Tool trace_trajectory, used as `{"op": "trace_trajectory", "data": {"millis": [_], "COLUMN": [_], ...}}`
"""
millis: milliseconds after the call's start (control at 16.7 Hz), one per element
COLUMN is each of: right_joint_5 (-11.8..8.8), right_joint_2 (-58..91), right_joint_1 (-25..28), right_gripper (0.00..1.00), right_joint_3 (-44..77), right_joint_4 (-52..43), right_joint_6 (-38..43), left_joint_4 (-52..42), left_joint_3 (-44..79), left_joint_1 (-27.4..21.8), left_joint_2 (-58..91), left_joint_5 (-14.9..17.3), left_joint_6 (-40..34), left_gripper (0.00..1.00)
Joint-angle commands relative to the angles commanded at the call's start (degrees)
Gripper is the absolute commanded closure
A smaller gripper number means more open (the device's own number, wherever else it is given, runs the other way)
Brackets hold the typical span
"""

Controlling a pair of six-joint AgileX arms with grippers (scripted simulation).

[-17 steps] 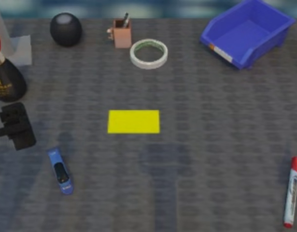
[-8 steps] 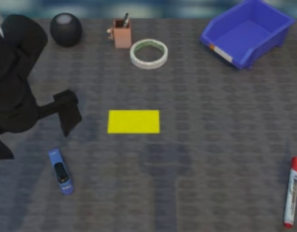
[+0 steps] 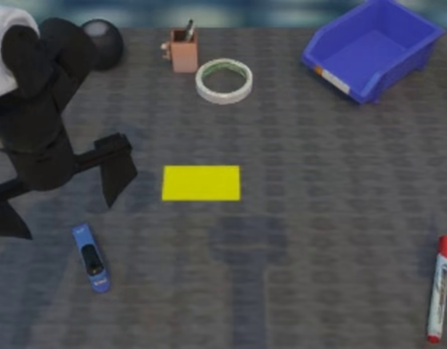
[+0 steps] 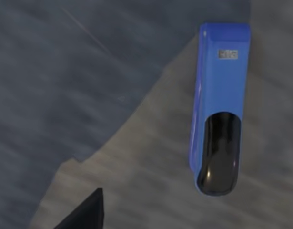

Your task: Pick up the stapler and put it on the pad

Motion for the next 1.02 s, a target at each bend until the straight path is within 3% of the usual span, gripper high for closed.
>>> {"op": "trace_trajectory", "data": {"millis": [240, 720, 1020], "right_joint_5": [0.00, 0.00, 0.00], "right_joint_2": [0.00, 0.00, 0.00], "right_joint_1": [0.00, 0.00, 0.00], "right_gripper": [0.00, 0.00, 0.00], "right_joint_3": [0.00, 0.00, 0.00], "right_joint_4": [0.00, 0.00, 0.00], "right_joint_6": [0.00, 0.00, 0.00], "left_joint_4": [2.34, 21.84, 22.96], "left_joint_3": [-1.77, -13.47, -14.25], "left_joint_1": [0.24, 0.27, 0.27], "left_joint_2": [0.73, 8.21, 8.71], "left_joint_5": [0.00, 0.02, 0.02], "left_joint_6": [0.20, 0.41, 0.41], "left_gripper": [0.00, 0.00, 0.00]}}
